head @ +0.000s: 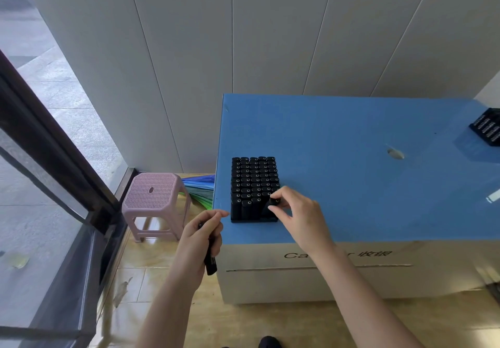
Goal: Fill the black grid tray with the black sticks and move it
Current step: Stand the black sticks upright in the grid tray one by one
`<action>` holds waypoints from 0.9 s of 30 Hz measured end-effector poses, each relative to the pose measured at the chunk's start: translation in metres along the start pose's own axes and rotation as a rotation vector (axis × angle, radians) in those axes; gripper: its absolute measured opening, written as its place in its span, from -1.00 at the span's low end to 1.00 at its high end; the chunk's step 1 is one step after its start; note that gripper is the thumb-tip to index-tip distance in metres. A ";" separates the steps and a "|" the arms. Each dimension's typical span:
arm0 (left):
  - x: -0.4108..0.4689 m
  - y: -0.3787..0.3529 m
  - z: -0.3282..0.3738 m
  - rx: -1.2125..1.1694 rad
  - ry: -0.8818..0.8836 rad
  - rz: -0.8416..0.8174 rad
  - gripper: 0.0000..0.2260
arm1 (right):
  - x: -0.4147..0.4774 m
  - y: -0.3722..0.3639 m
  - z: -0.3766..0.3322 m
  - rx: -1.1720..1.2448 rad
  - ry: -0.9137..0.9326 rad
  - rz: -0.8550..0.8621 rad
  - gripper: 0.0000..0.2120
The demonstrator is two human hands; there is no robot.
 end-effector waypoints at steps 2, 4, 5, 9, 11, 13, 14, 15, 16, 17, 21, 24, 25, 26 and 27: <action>0.000 0.000 0.001 -0.015 0.000 0.002 -0.83 | 0.000 -0.004 0.002 -0.009 0.033 -0.006 -0.89; -0.001 0.000 0.002 -0.021 -0.006 0.000 -0.83 | -0.001 -0.007 0.005 0.016 0.044 -0.027 -0.90; -0.001 0.000 0.002 -0.023 -0.012 0.001 -0.82 | -0.001 -0.008 0.007 0.035 0.045 -0.036 -0.90; 0.000 -0.003 0.003 -0.025 -0.030 0.009 -0.80 | 0.004 -0.007 0.007 -0.018 0.053 -0.020 -0.90; 0.000 -0.005 0.004 -0.020 -0.046 0.014 -0.78 | 0.006 -0.007 0.004 -0.109 0.067 0.008 -0.91; 0.002 -0.006 0.004 -0.019 -0.058 0.016 -0.76 | 0.005 -0.007 0.001 -0.162 0.074 0.031 -0.91; 0.002 -0.007 0.005 -0.021 -0.063 0.018 -0.74 | 0.004 -0.007 -0.001 -0.173 0.077 0.047 -0.91; 0.003 -0.008 0.005 -0.020 -0.068 0.023 -0.74 | 0.001 -0.006 -0.003 -0.171 0.076 0.064 -0.89; 0.003 -0.009 0.005 -0.019 -0.072 0.028 -0.73 | -0.002 -0.006 -0.005 -0.145 0.059 0.076 -0.86; 0.003 -0.010 0.005 -0.019 -0.079 0.034 -0.72 | -0.007 -0.006 -0.008 -0.075 0.019 0.067 -0.82; 0.003 -0.017 0.005 -0.024 -0.128 0.050 -0.70 | -0.031 -0.013 -0.031 0.477 -0.384 -0.339 -0.73; 0.002 -0.028 0.006 0.005 -0.151 0.035 -0.70 | -0.050 -0.023 -0.051 0.772 -0.647 -0.743 -0.63; 0.001 -0.032 0.007 0.020 -0.150 0.021 -0.70 | -0.053 -0.022 -0.055 0.822 -0.676 -0.789 -0.61; 0.000 -0.035 0.007 0.039 -0.148 -0.003 -0.70 | -0.055 -0.022 -0.057 0.862 -0.686 -0.800 -0.61; 0.000 -0.037 0.007 0.066 -0.151 -0.030 -0.69 | -0.055 -0.021 -0.058 0.897 -0.688 -0.792 -0.62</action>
Point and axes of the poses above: each hand's wrist, its own x-axis towards the middle knuckle, its own y-axis out of the back of the hand, z = x × y, the point moved 3 cm from there along x, towards the middle knuckle, and after that the axes turned 11 degrees about -y, right-handed, at the moved point
